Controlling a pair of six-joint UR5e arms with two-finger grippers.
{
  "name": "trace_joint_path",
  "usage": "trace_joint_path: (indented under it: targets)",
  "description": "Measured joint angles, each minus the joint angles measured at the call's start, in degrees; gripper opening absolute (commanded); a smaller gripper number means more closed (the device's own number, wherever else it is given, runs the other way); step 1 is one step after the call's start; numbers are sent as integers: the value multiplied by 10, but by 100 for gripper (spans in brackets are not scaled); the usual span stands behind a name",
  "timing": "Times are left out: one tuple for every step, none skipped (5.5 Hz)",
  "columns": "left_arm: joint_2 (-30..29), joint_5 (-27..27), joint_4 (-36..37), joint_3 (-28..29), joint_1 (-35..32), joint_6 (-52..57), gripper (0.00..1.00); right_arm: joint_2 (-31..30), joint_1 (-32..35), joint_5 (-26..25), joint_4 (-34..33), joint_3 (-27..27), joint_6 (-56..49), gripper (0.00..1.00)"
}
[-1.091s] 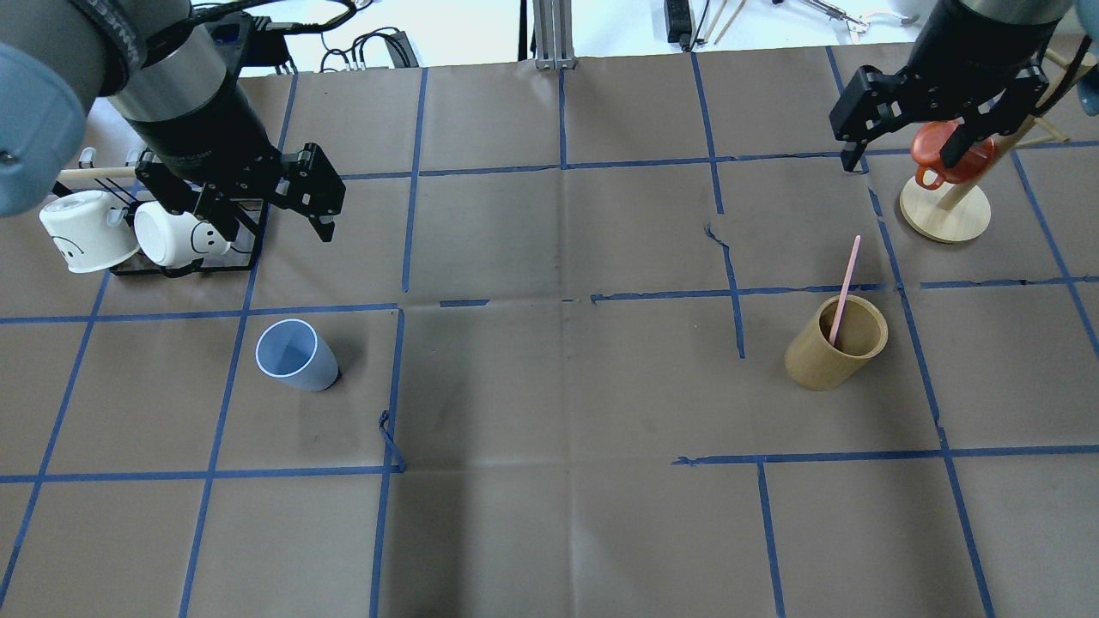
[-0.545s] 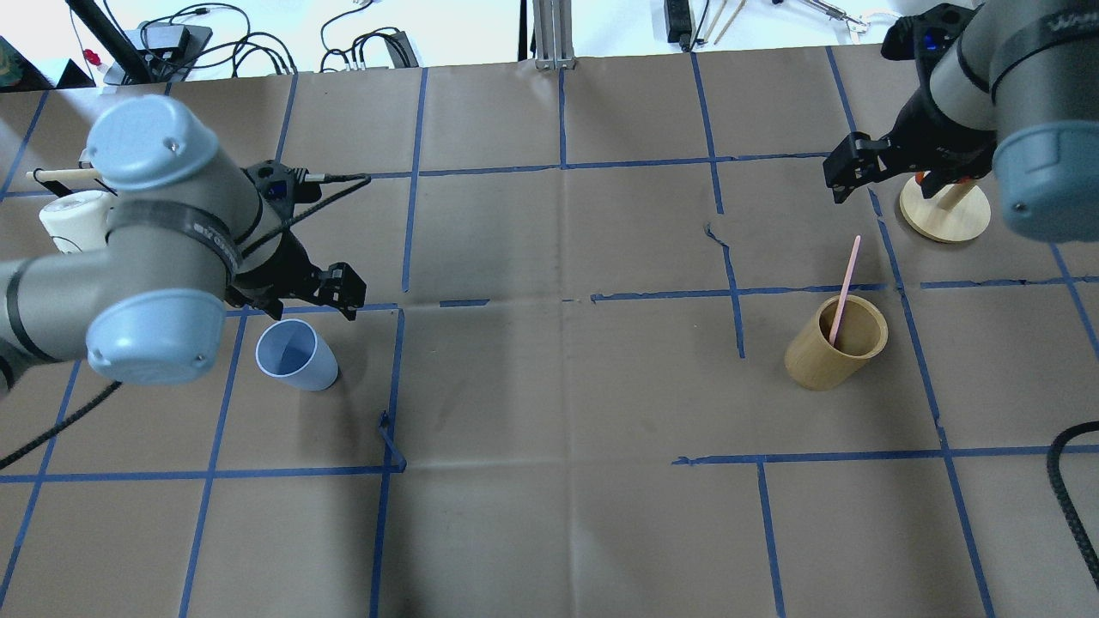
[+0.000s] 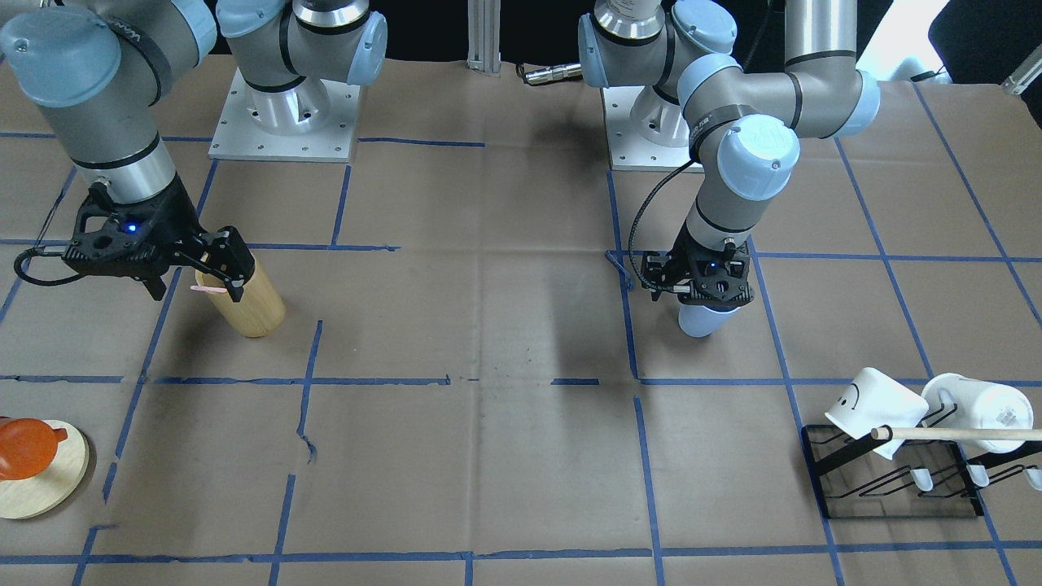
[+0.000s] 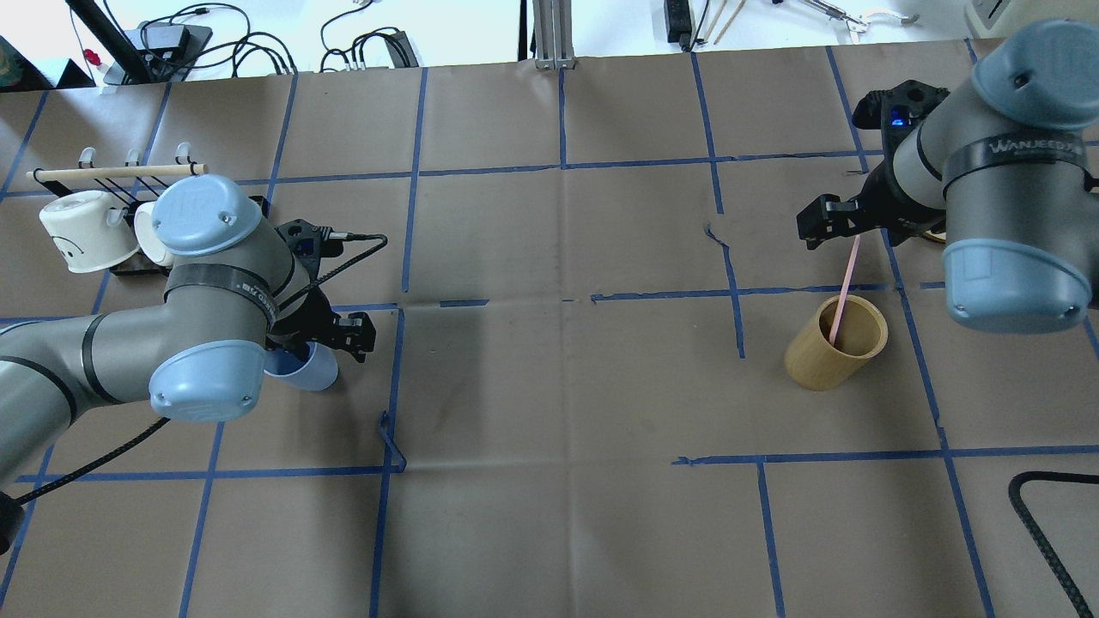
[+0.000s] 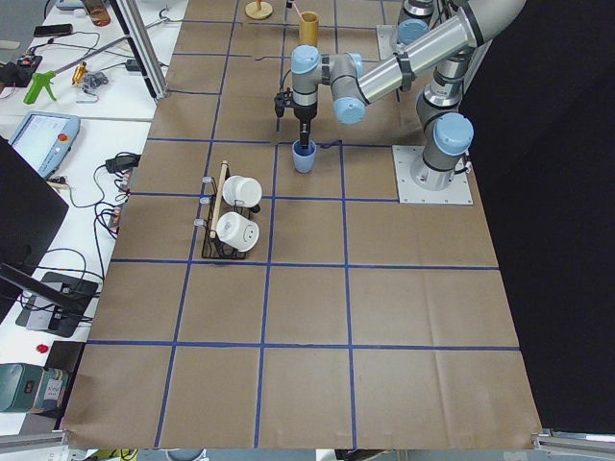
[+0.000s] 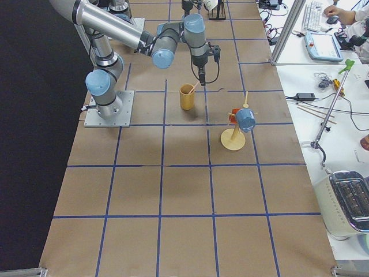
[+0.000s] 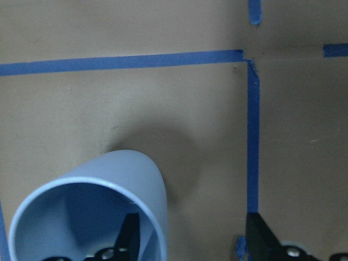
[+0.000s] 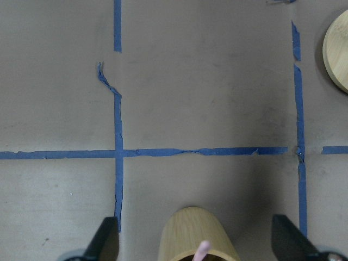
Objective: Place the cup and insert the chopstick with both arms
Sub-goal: 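Grasp blue cup with left gripper while right gripper descends to pink stick, then carry blue cup toward center with left gripper while right grasps pink stick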
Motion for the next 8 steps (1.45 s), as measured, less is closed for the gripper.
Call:
trace_joint_path:
  targets:
    - [-1,1,0,2,0,0,10,0,0,-2,-2,8,0,51]
    - [-1,2,-1,6,0,-3,10,-1,0,-5,-3,9,0,27]
    - [-5,1,-11,18,-3,-24,10,-1,0,-7,-3,9,0,16]
    - [-11,-3,-32,43,-17,-67,10,-1,0,-9,-1,9,0,9]
    - [-26,-7,-48,77,-53,-133,10,-2,0,-9,2,6,0,8]
    - [-62,-16,-54,124,-109,-227,10,-7,0,-9,9,1,0,8]
    - [-123,-25,-56,201,-182,-359,10,-15,0,-10,36,-20,0,8]
    - [-182,-27,-57,279,-249,-475,10,-20,0,-10,96,-67,0,8]
